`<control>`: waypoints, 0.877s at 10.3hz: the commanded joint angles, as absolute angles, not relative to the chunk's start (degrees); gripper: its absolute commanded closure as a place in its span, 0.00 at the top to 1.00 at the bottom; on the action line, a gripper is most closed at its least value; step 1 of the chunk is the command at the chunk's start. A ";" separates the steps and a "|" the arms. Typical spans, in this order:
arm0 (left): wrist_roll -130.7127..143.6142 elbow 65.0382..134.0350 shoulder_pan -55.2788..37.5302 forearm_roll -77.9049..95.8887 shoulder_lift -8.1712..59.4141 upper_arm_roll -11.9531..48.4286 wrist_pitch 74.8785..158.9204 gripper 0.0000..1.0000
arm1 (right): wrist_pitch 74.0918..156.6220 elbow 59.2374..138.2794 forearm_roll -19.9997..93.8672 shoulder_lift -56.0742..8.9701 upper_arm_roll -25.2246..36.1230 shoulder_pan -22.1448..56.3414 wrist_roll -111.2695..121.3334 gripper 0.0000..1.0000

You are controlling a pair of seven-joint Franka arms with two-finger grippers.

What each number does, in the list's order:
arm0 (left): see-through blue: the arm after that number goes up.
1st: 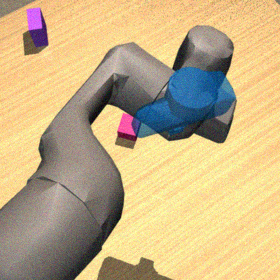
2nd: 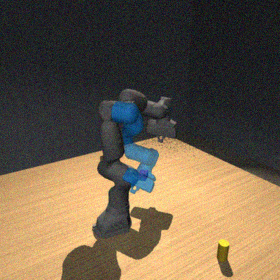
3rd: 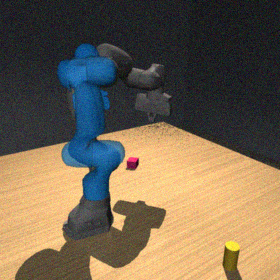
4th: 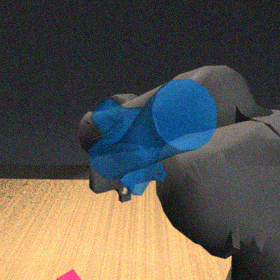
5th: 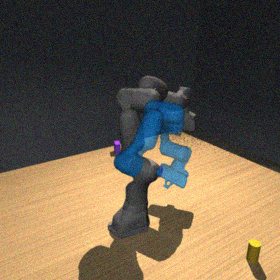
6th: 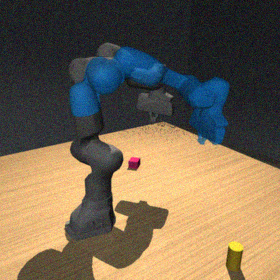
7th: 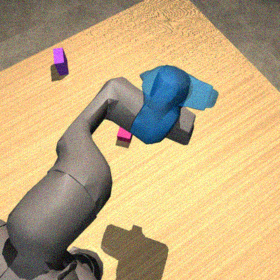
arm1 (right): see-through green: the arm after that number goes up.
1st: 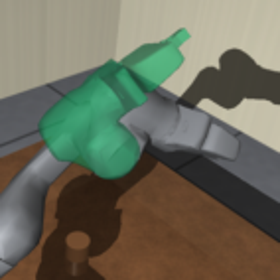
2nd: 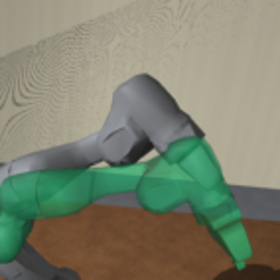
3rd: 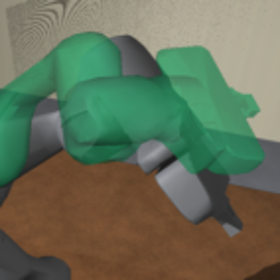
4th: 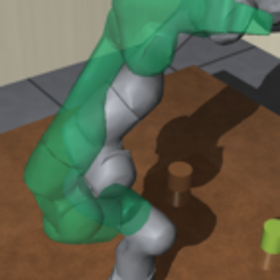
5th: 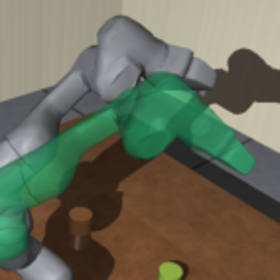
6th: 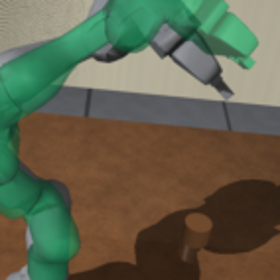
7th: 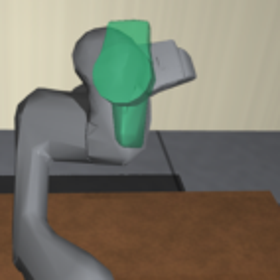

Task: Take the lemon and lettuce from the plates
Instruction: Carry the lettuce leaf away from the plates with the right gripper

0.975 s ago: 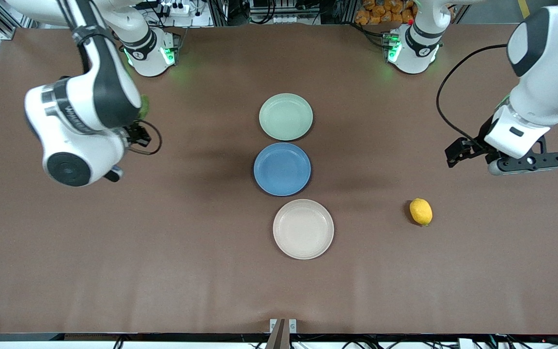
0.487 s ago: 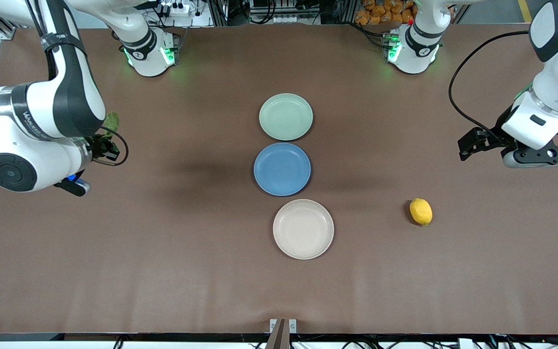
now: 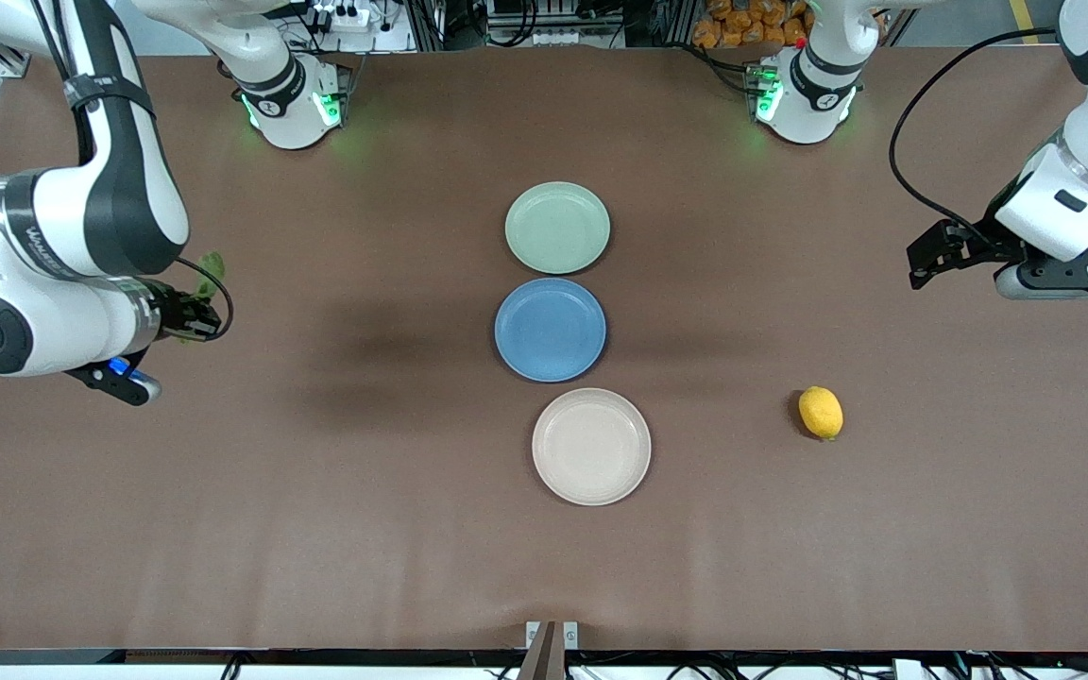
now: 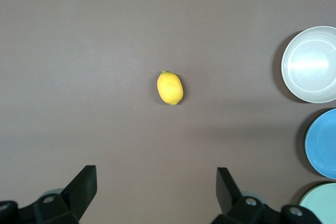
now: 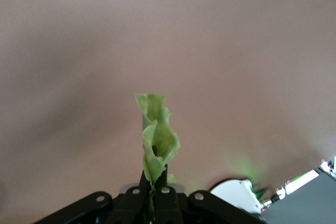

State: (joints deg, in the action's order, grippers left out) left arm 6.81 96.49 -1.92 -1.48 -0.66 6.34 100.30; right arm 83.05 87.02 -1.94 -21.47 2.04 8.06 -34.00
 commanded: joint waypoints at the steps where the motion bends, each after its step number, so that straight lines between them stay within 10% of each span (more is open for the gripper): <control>1: 5.36 96.50 -1.49 -0.70 -1.93 6.33 98.10 1.00 | 88.22 90.95 -4.04 -20.65 1.23 5.73 -29.73 0.00; 9: 5.36 96.50 -1.41 -0.09 -1.76 6.33 97.47 1.00 | 105.27 105.71 -4.13 -19.08 1.23 1.76 -24.61 0.00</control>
State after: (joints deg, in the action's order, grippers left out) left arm 6.77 96.47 -1.89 -1.47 -1.03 6.31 98.50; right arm 102.17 101.12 -3.09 -21.55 2.10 3.01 -25.45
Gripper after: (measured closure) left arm 0.000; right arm 0.965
